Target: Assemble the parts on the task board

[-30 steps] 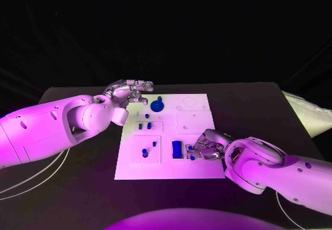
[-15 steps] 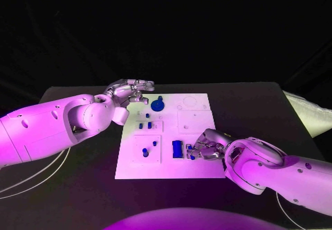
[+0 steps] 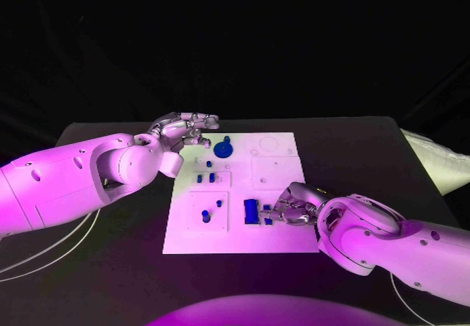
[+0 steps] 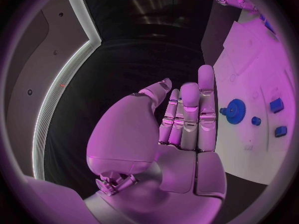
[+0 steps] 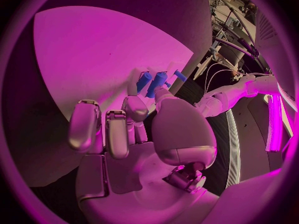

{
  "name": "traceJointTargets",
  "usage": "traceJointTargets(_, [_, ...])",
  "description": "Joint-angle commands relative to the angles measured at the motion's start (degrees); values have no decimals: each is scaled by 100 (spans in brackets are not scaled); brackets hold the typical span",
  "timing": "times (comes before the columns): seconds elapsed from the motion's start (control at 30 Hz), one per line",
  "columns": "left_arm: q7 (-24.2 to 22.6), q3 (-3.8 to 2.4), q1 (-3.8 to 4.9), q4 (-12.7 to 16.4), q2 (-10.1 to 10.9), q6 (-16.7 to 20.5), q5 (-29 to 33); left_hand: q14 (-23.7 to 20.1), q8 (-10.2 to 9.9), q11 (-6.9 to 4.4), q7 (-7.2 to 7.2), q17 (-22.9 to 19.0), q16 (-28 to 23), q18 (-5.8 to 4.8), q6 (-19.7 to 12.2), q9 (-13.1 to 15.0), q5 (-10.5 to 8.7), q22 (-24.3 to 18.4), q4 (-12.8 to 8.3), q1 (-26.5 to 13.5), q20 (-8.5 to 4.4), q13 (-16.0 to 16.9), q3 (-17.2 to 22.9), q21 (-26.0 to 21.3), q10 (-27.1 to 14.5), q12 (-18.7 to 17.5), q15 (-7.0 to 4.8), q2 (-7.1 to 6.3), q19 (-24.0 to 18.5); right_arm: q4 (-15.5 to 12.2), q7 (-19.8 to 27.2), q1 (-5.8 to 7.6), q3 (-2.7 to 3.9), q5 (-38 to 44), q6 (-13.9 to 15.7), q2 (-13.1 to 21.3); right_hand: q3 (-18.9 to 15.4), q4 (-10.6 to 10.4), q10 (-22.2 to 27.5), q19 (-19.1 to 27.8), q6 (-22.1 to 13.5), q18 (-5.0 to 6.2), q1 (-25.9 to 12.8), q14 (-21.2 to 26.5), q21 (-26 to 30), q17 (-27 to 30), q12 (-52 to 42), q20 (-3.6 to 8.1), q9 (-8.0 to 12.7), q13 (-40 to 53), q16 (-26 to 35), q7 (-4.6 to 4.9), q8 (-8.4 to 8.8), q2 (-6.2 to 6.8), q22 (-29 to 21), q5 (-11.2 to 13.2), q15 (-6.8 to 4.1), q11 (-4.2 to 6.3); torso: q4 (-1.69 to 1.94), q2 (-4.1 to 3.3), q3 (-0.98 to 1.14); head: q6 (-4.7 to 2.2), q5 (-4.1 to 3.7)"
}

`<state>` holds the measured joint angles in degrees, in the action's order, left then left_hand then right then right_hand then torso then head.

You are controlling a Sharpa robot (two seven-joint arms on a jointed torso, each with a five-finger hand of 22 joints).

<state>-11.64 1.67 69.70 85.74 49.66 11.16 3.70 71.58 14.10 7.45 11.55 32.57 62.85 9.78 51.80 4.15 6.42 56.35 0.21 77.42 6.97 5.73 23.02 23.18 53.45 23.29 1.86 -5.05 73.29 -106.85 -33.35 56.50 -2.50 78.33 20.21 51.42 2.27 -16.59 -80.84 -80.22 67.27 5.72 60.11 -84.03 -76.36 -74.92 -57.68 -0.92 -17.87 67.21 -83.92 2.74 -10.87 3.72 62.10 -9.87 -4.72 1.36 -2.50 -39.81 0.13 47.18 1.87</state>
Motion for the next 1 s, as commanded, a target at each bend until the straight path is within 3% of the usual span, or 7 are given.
traceJointTargets(0.03, [-10, -3, 2, 4, -14, -116, -23, -42, 37, -12, 11, -5, 33, 54, -48, -1, 10, -6, -35, 26, 36, -9, -12, -24, -35, 39, 11, 17, -12, -23, 2, -1, 0, 156, 19, 4, -67, -1, -13, -28, 15, -60, -50, -428, -26, -585, 25, -19, -8, 10, -4, 7, -10, -3, 8, 45, -45, 10, 0, 0, 2, 7, -1])
traceJointTargets(0.23, [-7, -3, 2, 1, -13, -119, -23, -46, 54, -8, 15, -15, 37, 53, -65, -2, 13, -9, -33, 18, 38, -14, -17, -25, -51, 55, 14, 14, -14, -69, 120, -1, 0, 212, 25, 84, -151, 50, -6, -24, 6, -57, 113, -429, -22, -586, 39, -16, -26, 14, -4, 6, -8, -35, 4, 8, -42, 11, -2, 2, 6, -3, -1])
traceJointTargets(0.37, [-6, -3, 2, 4, -6, -120, -23, -46, 54, -8, 15, -15, 37, 53, -65, -2, 13, -9, -33, 18, 38, -14, -17, -25, -51, 55, 14, 14, -14, -110, 331, -2, 1, 235, -104, 166, -159, 353, 19, -18, -23, -59, 670, -423, -19, -561, 85, -16, -49, 1, 16, 15, 0, -54, 8, 8, -46, 8, -9, 0, 8, -6, 6])
traceJointTargets(0.5, [-4, -3, 2, 5, 1, -119, -23, -46, 54, -8, 15, -15, 37, 53, -65, -2, 13, -9, -33, 18, 38, -14, -17, -25, -51, 55, 14, 14, -14, -124, 453, -3, 0, 258, -200, 218, -207, 541, 39, -7, -39, -56, 979, -419, -8, -547, 126, -21, -64, -13, 27, 28, 6, -73, -4, 214, -38, -3, -7, 0, 3, -11, 0])
traceJointTargets(1.0, [-1, -3, 1, 4, 2, -116, -23, -46, 56, -7, 17, -14, 39, 53, -72, -3, 13, -9, -33, 17, 38, -16, -18, -25, -58, 58, 15, 14, -14, -74, 456, -5, 0, 343, -300, 202, -263, 591, 29, -17, -33, -63, 1078, -424, -25, -569, 101, -26, -77, 11, 14, 29, 5, -161, 35, 274, -35, -4, -4, -1, 4, -10, -22])
